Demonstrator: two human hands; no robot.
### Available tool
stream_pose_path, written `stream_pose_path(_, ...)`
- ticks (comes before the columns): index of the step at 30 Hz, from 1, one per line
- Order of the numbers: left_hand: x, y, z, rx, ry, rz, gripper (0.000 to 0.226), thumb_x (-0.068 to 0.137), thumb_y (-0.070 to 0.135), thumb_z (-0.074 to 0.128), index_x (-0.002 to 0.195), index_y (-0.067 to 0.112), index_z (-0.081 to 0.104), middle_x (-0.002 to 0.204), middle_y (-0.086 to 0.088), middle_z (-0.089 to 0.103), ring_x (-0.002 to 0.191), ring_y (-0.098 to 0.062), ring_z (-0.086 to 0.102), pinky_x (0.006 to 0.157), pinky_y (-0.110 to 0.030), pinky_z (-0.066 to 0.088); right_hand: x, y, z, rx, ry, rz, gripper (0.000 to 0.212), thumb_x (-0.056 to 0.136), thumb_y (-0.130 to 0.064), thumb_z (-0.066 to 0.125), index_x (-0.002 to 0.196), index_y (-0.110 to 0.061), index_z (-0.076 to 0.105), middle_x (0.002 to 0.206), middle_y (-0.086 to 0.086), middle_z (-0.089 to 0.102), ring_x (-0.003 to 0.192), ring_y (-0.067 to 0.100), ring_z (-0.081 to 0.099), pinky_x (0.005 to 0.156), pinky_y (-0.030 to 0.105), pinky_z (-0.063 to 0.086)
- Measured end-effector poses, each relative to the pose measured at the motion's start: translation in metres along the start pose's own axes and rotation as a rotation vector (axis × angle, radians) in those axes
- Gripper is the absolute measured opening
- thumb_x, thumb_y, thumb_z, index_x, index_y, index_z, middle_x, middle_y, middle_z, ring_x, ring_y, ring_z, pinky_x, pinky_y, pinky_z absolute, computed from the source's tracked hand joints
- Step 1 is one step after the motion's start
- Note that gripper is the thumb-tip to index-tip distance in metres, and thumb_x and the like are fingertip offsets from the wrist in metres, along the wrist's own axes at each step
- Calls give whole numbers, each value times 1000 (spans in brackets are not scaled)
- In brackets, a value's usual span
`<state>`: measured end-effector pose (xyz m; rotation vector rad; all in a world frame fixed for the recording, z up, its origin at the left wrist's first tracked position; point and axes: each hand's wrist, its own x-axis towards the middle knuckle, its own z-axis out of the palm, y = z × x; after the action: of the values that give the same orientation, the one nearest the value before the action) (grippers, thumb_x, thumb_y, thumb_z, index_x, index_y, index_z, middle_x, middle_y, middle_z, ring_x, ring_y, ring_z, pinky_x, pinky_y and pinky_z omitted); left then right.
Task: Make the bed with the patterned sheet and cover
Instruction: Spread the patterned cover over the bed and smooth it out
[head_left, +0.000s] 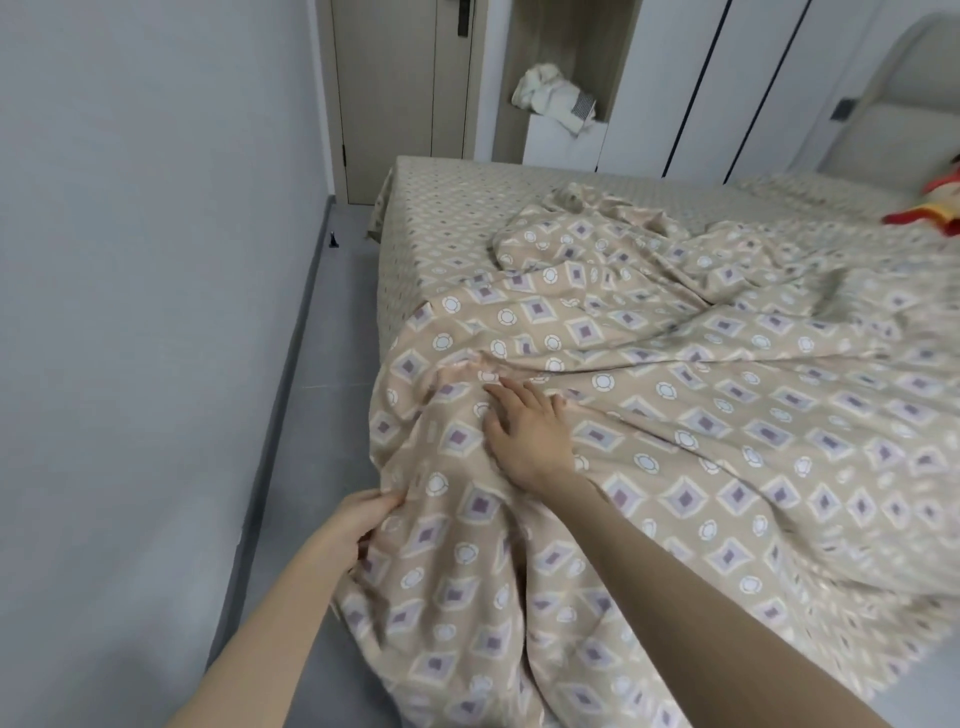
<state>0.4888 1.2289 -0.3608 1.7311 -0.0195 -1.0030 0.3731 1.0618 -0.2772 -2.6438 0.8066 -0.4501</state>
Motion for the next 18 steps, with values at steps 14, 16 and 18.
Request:
stream_pose_path(14, -96, 54, -19, -83, 246, 408, 34, 73, 25, 80, 101, 18, 63, 97, -6, 65, 87, -22, 62, 80, -29, 46, -28, -7, -31, 34, 114, 10, 33, 100, -30, 35, 129, -29, 51, 140, -11, 45, 136, 13, 28, 116, 51, 5)
stream_pose_path(16, -102, 60, -28, -128, 299, 486, 19, 77, 13, 77, 91, 15, 65, 91, -8, 65, 85, -23, 61, 76, -30, 45, -26, -8, -31, 26, 115, 41, 35, 101, -32, 33, 132, -29, 49, 143, -11, 43, 138, 14, 26, 116, 54, 4)
stream_pose_path(18, -101, 59, -37, -153, 334, 547, 10, 79, 7, 72, 82, 13, 65, 83, -9, 65, 82, -24, 61, 73, -32, 45, -24, -9, -28, 36, 91, 50, 37, 101, -33, 31, 134, -29, 48, 146, -11, 40, 140, 16, 24, 115, 57, 7)
